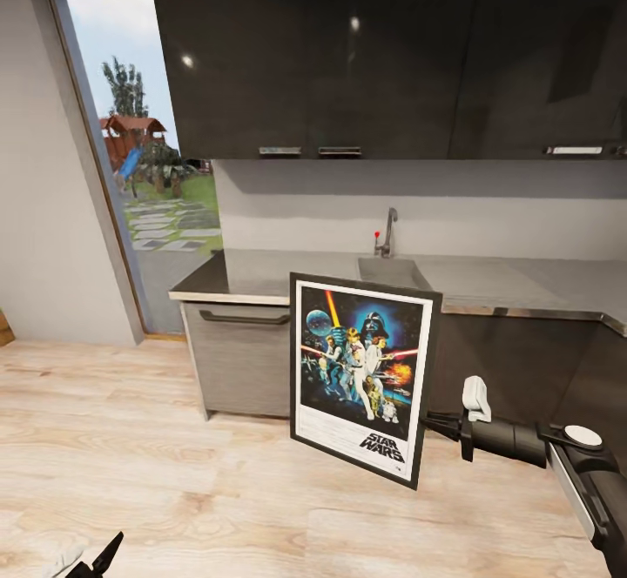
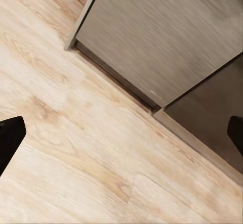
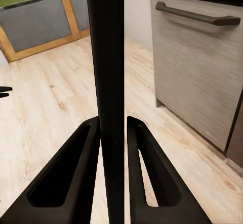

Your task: Pick up the poster from the kitchen countertop and hang it on one of the wall nails in the kitchen.

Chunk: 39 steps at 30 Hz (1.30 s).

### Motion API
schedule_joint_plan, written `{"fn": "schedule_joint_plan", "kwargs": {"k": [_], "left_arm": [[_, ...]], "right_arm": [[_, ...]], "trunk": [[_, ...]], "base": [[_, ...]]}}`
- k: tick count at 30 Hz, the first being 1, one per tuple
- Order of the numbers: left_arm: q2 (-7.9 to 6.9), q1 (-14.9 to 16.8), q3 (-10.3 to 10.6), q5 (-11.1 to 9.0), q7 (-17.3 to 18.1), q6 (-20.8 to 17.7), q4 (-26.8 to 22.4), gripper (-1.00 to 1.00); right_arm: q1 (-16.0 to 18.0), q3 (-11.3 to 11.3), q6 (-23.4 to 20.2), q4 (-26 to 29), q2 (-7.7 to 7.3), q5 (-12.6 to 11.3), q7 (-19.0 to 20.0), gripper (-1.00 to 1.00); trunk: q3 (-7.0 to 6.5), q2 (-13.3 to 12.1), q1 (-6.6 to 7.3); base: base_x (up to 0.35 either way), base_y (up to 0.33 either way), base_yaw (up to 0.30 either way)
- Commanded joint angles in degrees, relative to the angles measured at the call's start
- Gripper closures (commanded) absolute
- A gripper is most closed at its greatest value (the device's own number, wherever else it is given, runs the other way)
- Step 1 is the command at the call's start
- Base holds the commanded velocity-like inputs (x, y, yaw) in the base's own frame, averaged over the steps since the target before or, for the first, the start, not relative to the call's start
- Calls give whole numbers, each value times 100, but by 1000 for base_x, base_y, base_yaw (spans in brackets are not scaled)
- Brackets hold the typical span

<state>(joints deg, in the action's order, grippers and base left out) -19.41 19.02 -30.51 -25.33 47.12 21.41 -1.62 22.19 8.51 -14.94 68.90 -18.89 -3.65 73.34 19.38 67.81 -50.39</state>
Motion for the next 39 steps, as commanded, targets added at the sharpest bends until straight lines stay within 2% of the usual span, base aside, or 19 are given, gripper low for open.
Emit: {"fn": "schedule_joint_plan", "kwargs": {"k": [1,3,5,8,17,39], "left_arm": [[-2,5,40,-42,-86,30,10,-100],[-2,5,42,-42,-238,30,9,-100],[22,5,44,-42,-574,32,7,-100],[64,5,45,-42,-667,32,4,-100],[69,5,45,-42,-677,34,4,-100],[73,5,52,-42,-686,32,4,-100]], "right_arm": [[4,2,-76,0,-1,-32,31,100],[4,2,-77,0,-1,-33,31,100],[4,2,-77,6,-1,-31,31,100],[4,2,-79,9,-1,-35,31,100],[4,2,-79,10,-1,-39,36,100],[4,2,-79,16,-1,-40,38,100]], "trunk": [[-5,-37,23],[-27,-117,66],[-47,-197,110],[-73,-318,176],[-175,-679,374],[-564,-1561,857]], "base": [[0,0,0],[0,0,0],[0,0,0],[0,0,0],[0,0,0],[0,0,0]]}}
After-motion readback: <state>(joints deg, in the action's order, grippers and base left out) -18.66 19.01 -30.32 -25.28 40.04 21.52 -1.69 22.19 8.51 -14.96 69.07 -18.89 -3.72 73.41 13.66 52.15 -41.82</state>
